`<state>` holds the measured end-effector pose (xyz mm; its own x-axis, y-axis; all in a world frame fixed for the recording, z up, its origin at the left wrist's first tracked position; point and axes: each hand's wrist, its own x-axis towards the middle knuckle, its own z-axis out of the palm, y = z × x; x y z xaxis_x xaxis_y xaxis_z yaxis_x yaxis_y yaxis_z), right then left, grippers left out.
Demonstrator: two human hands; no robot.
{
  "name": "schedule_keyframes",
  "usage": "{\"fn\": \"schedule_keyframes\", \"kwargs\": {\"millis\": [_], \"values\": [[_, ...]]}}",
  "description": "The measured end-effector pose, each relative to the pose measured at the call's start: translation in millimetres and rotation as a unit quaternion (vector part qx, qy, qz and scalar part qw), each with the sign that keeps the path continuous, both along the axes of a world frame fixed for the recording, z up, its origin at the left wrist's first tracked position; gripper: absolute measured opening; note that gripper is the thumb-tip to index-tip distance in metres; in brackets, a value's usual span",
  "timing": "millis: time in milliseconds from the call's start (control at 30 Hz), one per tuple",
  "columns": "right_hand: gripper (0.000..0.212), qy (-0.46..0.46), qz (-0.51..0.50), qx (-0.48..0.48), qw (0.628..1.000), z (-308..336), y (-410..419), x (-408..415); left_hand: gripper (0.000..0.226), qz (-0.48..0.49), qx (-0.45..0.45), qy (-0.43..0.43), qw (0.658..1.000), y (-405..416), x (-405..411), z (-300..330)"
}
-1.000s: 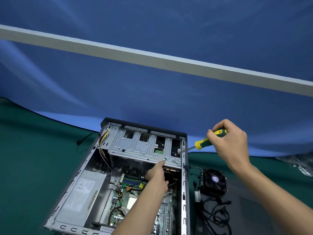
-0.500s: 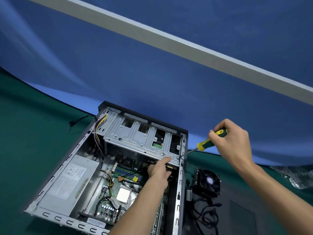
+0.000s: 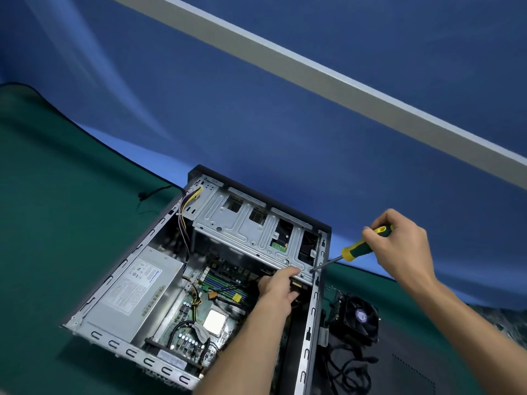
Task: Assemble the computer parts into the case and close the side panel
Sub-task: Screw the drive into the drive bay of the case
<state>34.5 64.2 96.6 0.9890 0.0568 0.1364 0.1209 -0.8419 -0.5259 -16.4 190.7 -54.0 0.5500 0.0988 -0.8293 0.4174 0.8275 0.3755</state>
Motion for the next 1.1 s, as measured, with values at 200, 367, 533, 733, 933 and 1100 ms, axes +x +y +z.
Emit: {"fn": "schedule_keyframes", "kwargs": {"millis": [200, 367, 533, 733, 933, 1100], "values": [[0.015, -0.011, 0.025, -0.036, 0.999, 2, 6, -2, 0.066, -0.011, 0.005, 0.001, 1.0, 0, -1, 4], [0.015, -0.023, 0.023, -0.035, 0.999, 2, 5, -3, 0.057, -0.033, 0.033, 0.004, 0.999, 0, 0, 4], [0.016, -0.03, -0.008, 0.018, 0.999, -4, -2, -5, 0.048, -0.175, 0.123, -0.01, 0.977, 10, -7, 18], [0.015, -0.032, -0.017, 0.019, 0.999, -6, -5, -7, 0.052, -0.393, 0.282, -0.004, 0.875, 33, -13, 29], [0.016, -0.028, -0.007, -0.002, 1.0, -5, -5, -10, 0.029, -0.403, 0.437, -0.077, 0.801, 30, -1, 38], [0.018, -0.021, -0.007, -0.008, 1.0, -2, -3, -11, 0.014, -0.399, 0.617, -0.174, 0.656, 24, 7, 40]]}}
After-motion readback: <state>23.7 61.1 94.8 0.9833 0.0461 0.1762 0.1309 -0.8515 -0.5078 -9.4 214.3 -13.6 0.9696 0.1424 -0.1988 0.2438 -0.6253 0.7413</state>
